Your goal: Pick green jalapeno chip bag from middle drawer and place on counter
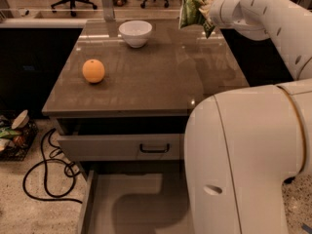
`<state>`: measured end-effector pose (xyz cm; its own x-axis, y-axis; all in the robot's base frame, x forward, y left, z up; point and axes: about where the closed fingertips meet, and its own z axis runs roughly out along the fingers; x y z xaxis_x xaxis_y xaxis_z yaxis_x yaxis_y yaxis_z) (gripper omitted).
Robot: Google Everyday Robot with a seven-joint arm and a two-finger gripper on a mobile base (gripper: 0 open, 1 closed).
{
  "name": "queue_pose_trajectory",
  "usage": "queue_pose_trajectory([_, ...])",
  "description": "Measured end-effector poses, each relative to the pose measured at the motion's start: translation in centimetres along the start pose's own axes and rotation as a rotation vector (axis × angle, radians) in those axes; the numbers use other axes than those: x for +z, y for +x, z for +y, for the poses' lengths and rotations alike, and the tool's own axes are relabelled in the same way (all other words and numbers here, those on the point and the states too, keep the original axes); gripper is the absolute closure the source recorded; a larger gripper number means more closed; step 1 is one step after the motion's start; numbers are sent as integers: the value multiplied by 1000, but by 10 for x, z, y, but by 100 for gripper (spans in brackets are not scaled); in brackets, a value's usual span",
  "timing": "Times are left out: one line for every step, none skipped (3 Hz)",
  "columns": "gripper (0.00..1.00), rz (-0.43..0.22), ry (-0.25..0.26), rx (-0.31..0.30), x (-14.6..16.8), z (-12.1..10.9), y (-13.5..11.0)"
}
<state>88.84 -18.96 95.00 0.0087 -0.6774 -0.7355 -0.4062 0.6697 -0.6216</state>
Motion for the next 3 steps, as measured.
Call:
queue_pose_trajectory([35, -1, -3, 0, 2, 2, -1])
queue_pose_trajectory([12, -2, -7, 0, 4, 5, -1])
queue_pose_trajectory([0, -3, -10, 0, 6, 7, -2])
